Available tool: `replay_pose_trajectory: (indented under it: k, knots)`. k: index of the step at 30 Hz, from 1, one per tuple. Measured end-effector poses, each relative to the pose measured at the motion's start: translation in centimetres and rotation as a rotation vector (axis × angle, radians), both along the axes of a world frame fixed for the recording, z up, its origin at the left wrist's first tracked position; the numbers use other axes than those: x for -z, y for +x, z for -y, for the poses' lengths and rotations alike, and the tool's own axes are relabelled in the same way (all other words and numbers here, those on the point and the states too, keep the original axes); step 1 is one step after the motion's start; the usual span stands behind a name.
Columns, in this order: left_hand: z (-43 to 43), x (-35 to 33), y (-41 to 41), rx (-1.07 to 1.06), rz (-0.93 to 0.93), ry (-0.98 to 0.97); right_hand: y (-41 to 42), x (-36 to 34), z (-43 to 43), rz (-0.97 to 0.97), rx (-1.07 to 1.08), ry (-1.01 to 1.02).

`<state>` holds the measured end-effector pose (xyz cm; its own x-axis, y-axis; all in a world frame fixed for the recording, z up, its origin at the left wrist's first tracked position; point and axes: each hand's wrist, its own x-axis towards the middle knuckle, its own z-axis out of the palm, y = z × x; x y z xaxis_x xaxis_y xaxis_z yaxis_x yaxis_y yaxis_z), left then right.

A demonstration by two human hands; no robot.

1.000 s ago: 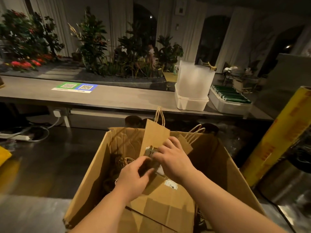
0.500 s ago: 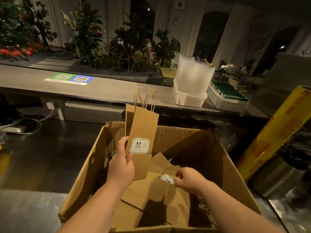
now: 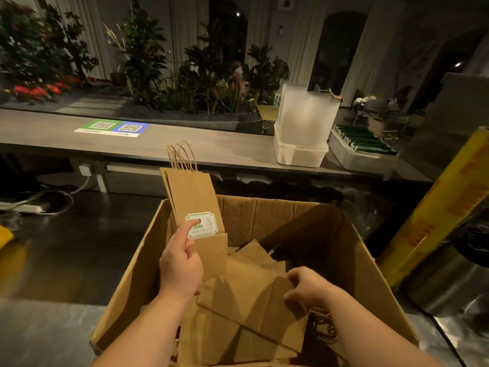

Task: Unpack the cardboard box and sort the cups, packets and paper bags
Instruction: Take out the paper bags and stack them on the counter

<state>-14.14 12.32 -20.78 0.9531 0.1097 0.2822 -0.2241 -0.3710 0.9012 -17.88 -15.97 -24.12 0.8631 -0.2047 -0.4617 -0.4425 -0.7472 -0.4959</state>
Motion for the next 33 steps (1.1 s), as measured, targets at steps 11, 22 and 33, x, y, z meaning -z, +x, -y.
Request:
replay_pose_trajectory:
  k: [11,22,33]
  knots:
    - [0.0,-0.3,0.1,-0.068,-0.049,-0.08,-1.0,-5.6,-0.8,0.647,0.181,0.297]
    - [0.9,-1.8,-0.8,0.161,-0.165,-0.271,-1.6,-7.0,-13.5,0.704,-0.525,-0.256]
    - [0.2,-1.2,0.1,0.06,-0.164,-0.231,1.8,-4.6,-9.1,0.667,-0.047,0.02]
